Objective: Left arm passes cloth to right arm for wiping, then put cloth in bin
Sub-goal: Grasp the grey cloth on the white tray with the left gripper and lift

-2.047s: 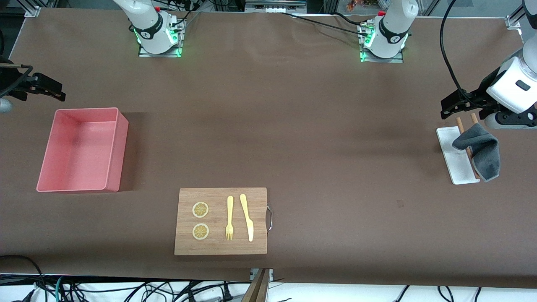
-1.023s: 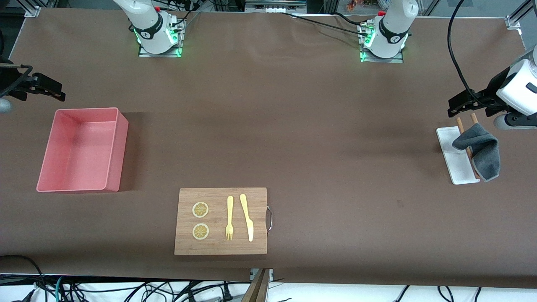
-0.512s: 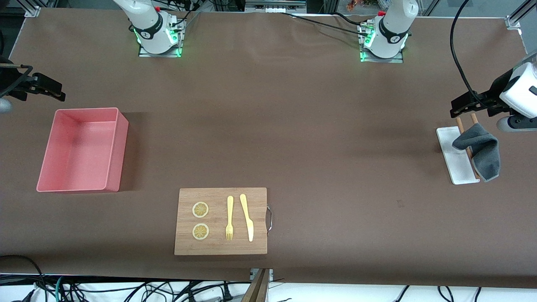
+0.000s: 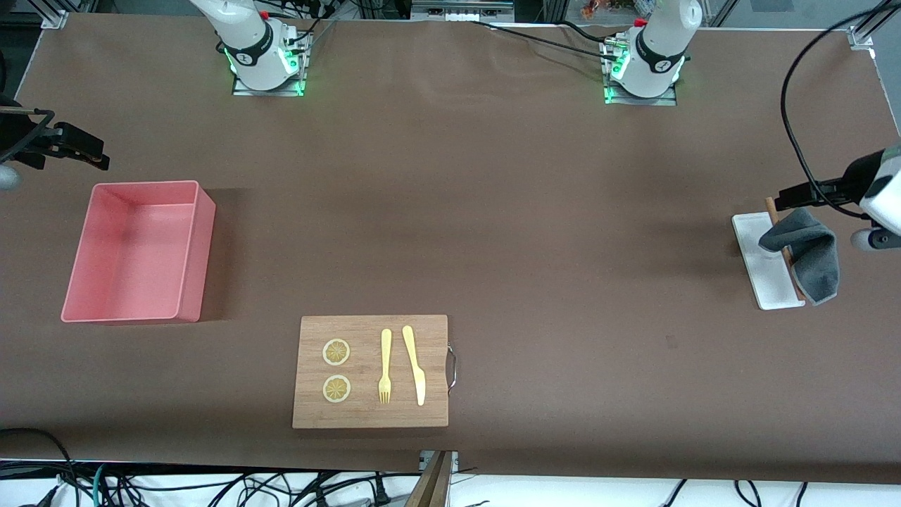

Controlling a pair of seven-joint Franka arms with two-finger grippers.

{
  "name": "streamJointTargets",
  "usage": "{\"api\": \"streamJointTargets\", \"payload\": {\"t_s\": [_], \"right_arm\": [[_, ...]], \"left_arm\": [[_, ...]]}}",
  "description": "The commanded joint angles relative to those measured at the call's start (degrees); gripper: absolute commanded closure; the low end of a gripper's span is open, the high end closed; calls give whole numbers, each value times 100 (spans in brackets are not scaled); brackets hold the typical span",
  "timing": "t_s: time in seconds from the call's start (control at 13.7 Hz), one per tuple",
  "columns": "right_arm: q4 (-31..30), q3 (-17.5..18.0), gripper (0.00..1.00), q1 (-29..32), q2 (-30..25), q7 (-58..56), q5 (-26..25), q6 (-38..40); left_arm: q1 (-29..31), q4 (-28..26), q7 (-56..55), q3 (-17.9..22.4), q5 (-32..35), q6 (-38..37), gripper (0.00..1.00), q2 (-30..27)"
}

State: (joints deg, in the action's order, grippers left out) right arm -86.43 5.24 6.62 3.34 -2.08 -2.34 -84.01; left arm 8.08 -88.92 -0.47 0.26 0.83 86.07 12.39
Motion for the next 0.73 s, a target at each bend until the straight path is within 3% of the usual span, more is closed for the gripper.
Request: {"api": "streamJointTargets", "payload": {"t_s": [0.0,0.37,0.66], "right_arm": [[118,29,0,59,35,-29,93,51],[109,29,0,59,35,-21,85,42],[109,29,0,59,35,-21,93,51]], "left_arm": [[490,24,588,-44,119,234,0,394],[1440,50,1522,-44,145,682,0,1071],[1731,50,2024,-44,128,1149,0,1406]]}}
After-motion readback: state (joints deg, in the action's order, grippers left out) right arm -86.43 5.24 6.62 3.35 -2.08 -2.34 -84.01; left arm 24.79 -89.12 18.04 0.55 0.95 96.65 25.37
